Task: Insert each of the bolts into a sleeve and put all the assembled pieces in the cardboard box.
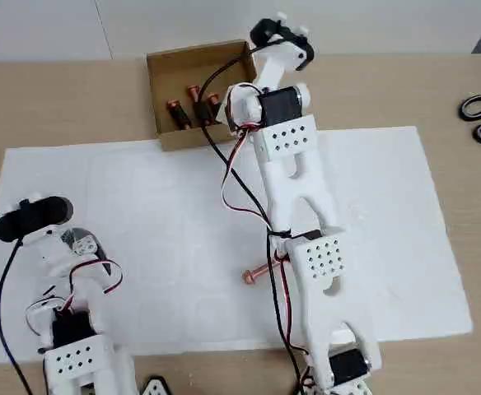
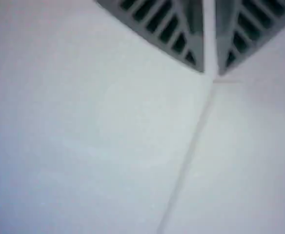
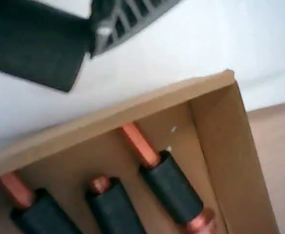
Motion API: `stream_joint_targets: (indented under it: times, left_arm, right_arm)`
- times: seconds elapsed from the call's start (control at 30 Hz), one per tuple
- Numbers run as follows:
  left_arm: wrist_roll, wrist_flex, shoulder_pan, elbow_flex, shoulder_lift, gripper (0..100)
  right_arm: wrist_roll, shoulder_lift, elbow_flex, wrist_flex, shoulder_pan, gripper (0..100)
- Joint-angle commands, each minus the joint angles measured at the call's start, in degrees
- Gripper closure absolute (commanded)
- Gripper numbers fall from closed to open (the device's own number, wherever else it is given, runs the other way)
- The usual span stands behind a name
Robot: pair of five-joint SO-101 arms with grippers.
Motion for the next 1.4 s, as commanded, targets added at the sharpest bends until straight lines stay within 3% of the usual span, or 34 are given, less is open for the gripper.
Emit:
stream_joint_targets:
  times: [0.0,0.3,0.47,0.77,1.07,1.37]
  left_arm:
    - [0.35,-1.23,-0.18,-0.31,-0.70,99]
    - [0.35,-1.23,-0.09,-0.40,-0.70,99]
    - [0.35,-1.23,-0.09,-0.40,-0.70,99]
    - [0.35,-1.23,-0.09,-0.40,-0.70,99]
    - [0.35,-1.23,-0.09,-0.40,-0.70,99]
    - [0.35,-1.23,-0.09,-0.40,-0.70,99]
  right_arm:
    - [-3.52,-5.05,-2.99,0.57,0.84,98.8]
    - [-19.60,-5.49,21.19,0.13,1.98,98.8]
    - [-24.18,-5.49,29.01,0.04,4.88,98.8]
    - [-24.35,-5.49,32.09,0.04,5.14,98.3]
    - [-22.42,-5.58,32.09,0.04,5.05,73.0]
    - [-22.42,-8.66,31.47,-0.04,3.47,71.7]
